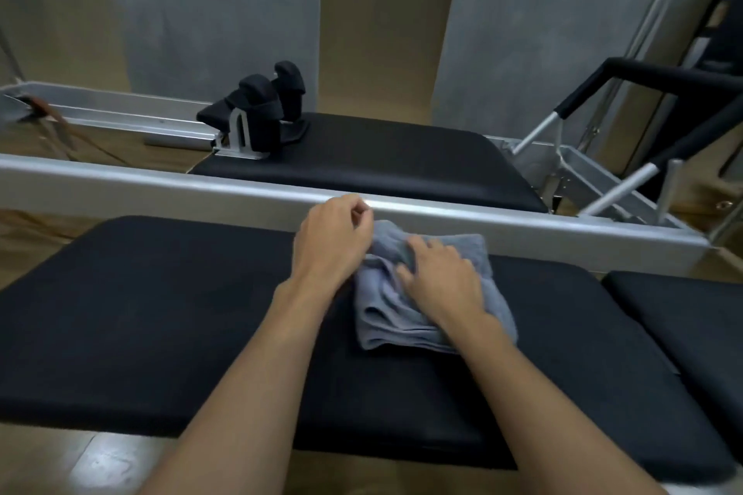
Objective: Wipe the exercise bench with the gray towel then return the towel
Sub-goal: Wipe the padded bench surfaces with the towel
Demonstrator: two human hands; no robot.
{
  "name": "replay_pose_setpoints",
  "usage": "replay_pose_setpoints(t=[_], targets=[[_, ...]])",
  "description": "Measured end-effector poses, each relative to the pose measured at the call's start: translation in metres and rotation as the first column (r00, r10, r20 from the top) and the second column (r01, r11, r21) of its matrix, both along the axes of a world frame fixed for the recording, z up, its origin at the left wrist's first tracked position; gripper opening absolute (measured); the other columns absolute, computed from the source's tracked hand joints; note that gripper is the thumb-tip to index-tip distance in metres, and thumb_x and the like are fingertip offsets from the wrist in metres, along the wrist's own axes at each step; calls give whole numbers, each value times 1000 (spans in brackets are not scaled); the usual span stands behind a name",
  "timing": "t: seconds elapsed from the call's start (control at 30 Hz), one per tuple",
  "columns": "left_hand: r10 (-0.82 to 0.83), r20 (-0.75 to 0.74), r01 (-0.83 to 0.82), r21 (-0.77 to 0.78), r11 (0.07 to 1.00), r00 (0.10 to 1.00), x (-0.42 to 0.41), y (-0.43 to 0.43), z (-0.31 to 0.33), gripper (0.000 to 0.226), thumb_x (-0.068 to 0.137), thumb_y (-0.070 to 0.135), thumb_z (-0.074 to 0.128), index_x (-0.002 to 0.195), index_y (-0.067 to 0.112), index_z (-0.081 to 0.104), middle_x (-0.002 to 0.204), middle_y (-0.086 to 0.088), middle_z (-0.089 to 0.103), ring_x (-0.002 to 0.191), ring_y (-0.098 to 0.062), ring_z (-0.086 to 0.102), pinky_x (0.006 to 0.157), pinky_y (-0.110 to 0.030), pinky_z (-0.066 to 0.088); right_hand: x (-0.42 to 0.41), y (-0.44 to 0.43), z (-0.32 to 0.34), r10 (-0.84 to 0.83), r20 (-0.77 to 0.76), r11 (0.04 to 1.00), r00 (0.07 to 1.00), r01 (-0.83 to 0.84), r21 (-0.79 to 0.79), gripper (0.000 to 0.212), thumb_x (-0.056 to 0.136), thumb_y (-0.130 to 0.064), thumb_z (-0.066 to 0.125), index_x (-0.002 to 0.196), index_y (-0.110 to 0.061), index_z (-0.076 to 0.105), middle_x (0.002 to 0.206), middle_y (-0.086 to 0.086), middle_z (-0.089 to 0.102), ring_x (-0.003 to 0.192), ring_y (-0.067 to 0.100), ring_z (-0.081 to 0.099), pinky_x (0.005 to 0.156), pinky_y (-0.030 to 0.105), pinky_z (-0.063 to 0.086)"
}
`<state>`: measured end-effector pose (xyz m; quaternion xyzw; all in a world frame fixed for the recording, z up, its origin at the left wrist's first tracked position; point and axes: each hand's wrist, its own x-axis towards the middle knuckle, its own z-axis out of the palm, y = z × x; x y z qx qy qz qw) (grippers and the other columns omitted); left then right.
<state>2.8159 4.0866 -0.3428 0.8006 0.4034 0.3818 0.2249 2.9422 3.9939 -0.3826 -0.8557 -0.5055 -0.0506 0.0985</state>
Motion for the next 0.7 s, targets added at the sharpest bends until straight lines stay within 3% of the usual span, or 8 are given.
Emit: replay_pose_setpoints(t=[0.17,0.27,0.4,0.57,0.7], targets=[[39,-300,-52,-37,998,953,-26,11,-33,16,91,28,53,95,23,68,99,0,69,96,-24,62,82,-38,50,102,-106,5,-331,17,944,943,331,12,37,93,-45,42,122,-25,51,126,11,63,112,36,57,90,49,47],[80,-406,-82,14,997,910,-45,27,-46,21,93,28,52,103,21,68,110,-3,65,106,-26,55,89,-39,42,107,-107,5,-329,28,944,944,327,49,21,92,-42,39,101,-25,49,116,10,65,104,35,58,84,48,47],[65,-354,-70,-3,998,933,-66,40,-52,19,92,23,56,106,20,69,113,-3,62,112,-24,53,97,-40,40,82,-73,3,-273,29,960,961,271,68,12,94,-36,40,89,-25,39,112,12,63,101,34,57,82,47,47],[57,-229,-73,-59,996,972,-90,56,-56,18,90,12,59,103,18,71,114,-4,63,112,-23,54,95,-35,45,-13,7,2,-89,43,995,995,87,58,23,95,-36,40,109,-19,49,120,9,59,108,32,53,86,45,39],[168,-195,-177,-32,984,966,-125,70,-58,24,84,2,60,102,12,73,109,-11,69,103,-30,62,91,-35,44,-105,56,-5,99,49,991,994,-103,82,33,95,-40,42,120,-19,49,123,11,57,113,33,51,91,48,37]])
